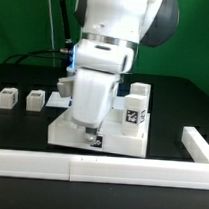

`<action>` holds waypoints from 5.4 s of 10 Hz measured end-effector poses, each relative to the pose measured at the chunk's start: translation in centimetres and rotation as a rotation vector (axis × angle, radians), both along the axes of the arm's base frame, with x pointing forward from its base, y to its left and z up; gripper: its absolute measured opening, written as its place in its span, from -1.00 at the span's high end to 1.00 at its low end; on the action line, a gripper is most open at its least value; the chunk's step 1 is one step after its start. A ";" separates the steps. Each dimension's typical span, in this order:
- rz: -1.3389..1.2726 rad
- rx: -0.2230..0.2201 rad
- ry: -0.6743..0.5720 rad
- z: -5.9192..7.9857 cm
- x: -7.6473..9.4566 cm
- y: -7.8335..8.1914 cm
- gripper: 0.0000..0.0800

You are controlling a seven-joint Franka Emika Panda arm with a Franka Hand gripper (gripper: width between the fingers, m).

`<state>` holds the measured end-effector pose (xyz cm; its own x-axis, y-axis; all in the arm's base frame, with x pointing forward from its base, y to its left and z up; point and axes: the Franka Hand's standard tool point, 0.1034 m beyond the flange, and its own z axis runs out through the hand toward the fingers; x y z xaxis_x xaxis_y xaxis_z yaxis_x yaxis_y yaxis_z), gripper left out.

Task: Assemble square table

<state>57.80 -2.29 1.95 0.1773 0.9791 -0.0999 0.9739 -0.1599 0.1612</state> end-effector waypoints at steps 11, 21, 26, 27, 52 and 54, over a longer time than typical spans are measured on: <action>0.625 -0.148 0.155 -0.6 2.7 3.8 0.84; 1.275 -0.255 0.342 -0.7 0.9 6.2 0.83; 1.509 -0.249 0.470 -0.5 0.4 8.1 0.83; 1.563 -0.231 0.502 -0.5 0.5 8.9 0.83; 1.661 -0.090 0.578 0.1 0.8 11.9 -0.44; 1.657 -0.089 0.583 0.1 0.8 11.6 -0.59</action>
Offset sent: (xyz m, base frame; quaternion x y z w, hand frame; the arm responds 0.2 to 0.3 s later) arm 0.0275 0.0474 -0.0118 -0.0783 -0.0163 -0.2180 0.9727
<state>58.59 9.34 2.09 -0.9851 0.0630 0.1602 0.0151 0.9588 -0.2837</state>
